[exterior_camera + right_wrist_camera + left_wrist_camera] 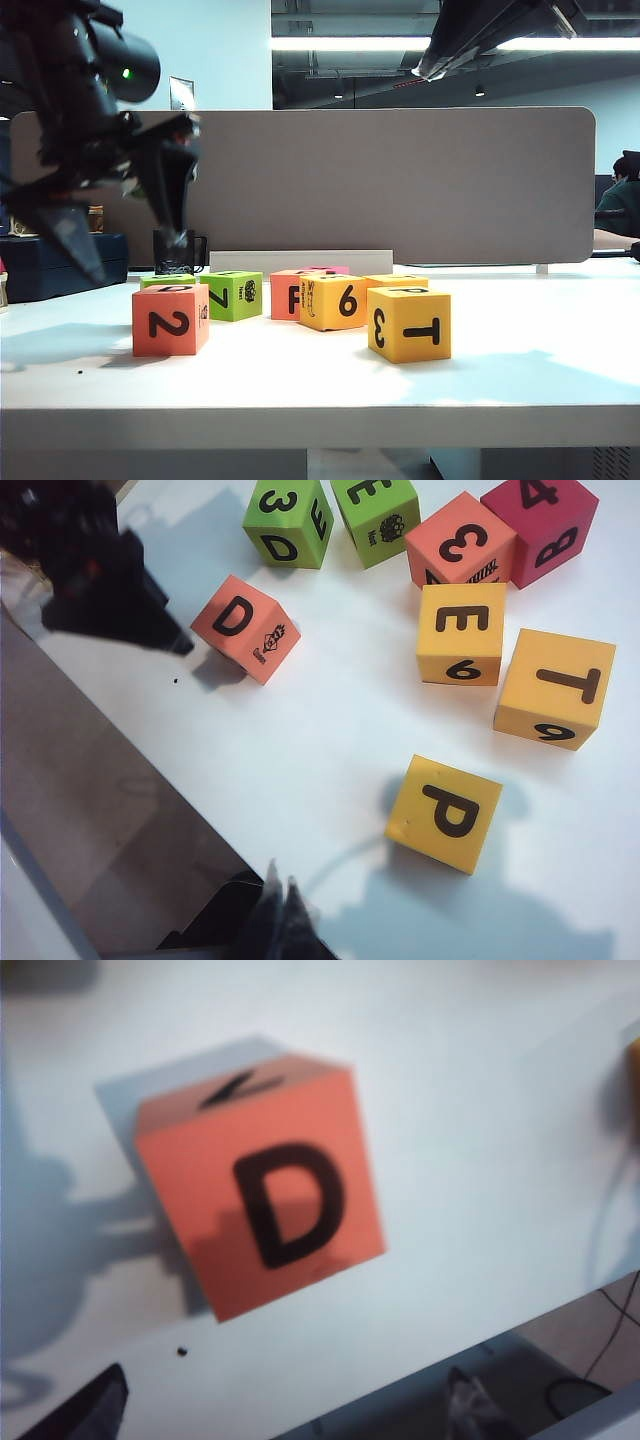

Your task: Select the appropriate blocks from the scattered letter blocks on the table and arrange them in a row to spell out "DEEP".

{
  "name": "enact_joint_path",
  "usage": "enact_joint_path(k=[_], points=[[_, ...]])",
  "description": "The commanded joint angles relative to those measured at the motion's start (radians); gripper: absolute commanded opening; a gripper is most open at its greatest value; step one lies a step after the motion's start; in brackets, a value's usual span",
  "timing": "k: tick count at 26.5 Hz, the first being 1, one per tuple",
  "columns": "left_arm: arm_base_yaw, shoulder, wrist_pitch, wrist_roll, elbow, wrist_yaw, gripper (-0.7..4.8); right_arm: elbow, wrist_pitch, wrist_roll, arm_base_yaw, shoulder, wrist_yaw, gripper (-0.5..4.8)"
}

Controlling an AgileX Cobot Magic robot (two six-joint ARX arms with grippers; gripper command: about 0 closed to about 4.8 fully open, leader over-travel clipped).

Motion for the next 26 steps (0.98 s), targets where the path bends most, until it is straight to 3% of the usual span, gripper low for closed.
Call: enact_joint_path(k=[1,6,8,13,21,26], points=[[-0.001,-0.005,0.021,0.018,0.062,-0.003,4.04,0.005,0.016,-0.004,0.0,-0.002,0.002,-0.01],[-0.001,-0.005,0.125,0.027,0.126,-0.003,3.72,0.006,0.02,-0.004,0.0,-0.002,0.025,-0.01],[-0.001,-0.003,0.249,0.032,0.131,-0.01,3.64,0.016,0.016,-0.018,0.0,-0.002,0.077,-0.01],[-0.002,0.024,0.418,0.097,0.13,-0.075,3.64,0.069,0.008,-0.074,-0.002,0.0,0.164,-0.02],[-0.003,0.119,0.532,0.148,0.133,-0.087,3.75,0.278,-0.133,-0.086,-0.002,0.14,0.182,-0.02],[-0.003,0.171,0.541,0.229,0.17,-0.093,3.86,0.37,-0.183,-0.086,-0.001,0.206,0.182,-0.02]])
